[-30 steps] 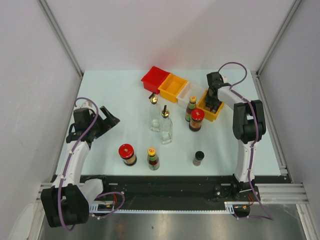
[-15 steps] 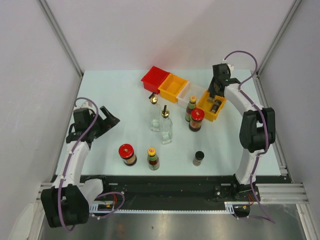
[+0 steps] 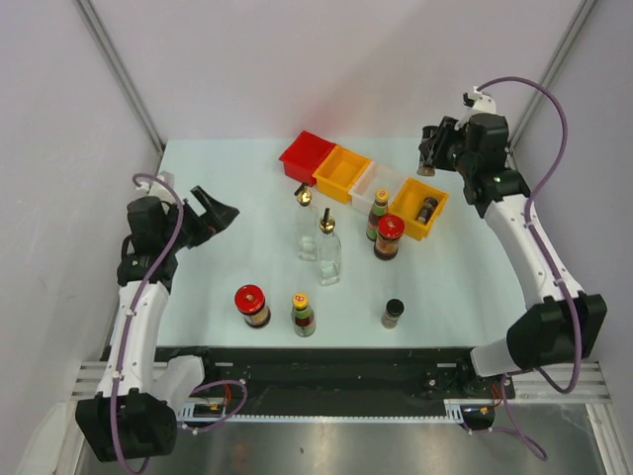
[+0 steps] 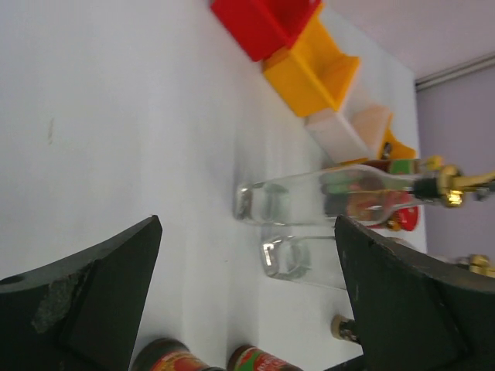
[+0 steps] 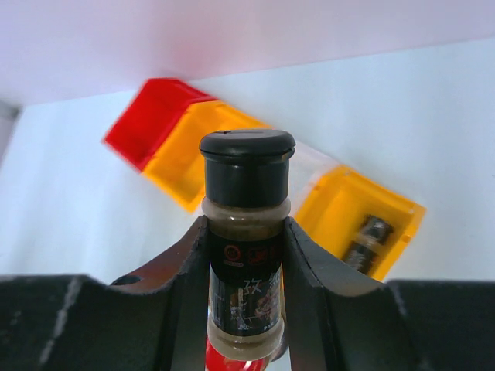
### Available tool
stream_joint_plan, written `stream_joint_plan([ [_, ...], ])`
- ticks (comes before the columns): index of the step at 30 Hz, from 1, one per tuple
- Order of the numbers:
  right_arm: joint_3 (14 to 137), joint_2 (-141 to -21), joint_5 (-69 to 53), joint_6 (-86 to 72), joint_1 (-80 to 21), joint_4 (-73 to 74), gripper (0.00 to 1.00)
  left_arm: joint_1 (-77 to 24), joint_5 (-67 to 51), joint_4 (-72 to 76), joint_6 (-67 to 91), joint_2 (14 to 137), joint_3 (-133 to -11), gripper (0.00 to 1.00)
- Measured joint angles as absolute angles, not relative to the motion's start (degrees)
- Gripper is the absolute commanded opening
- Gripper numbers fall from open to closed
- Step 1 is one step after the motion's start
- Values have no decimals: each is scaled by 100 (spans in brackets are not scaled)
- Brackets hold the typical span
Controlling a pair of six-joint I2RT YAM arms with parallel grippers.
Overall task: Organize the condiment bottles
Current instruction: Place the bottle in the storage box.
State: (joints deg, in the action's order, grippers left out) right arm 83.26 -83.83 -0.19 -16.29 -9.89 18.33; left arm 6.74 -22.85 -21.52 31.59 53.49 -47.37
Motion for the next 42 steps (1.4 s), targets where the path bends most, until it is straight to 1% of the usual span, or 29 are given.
stream_joint_plan([
  [6, 7762, -7419, -1341, -1404, -972, 1651, 0, 460, -2976, -1802, 3428, 5321, -5583, 99],
  [10, 7535, -6823, -2344, -1280, -1011, 1553, 0, 108, -3457, -1282, 3723, 5424, -6160, 99],
  [14, 7509, -6364, -3315, -1127, -1317, 1455, 0, -639, -3815, -703, 4001, 5839, -6766, 99],
  [20, 7509, -6029, -4233, -801, -2268, 1505, 0, -1831, -4278, -158, 4270, 6707, -7430, 99],
  [24, 7502, -5959, -4473, -539, -2783, 1678, 0, -2239, -4532, 165, 4508, 7120, -7625, 98],
  [31, 7496, -5964, -4407, -141, -3334, 2036, 0, -2869, -4849, 495, 4709, 7566, -7896, 98],
  [42, 7489, -6055, -4064, 204, -3435, 2248, 0, -3081, -5170, 528, 4755, 7546, -7706, 98],
])
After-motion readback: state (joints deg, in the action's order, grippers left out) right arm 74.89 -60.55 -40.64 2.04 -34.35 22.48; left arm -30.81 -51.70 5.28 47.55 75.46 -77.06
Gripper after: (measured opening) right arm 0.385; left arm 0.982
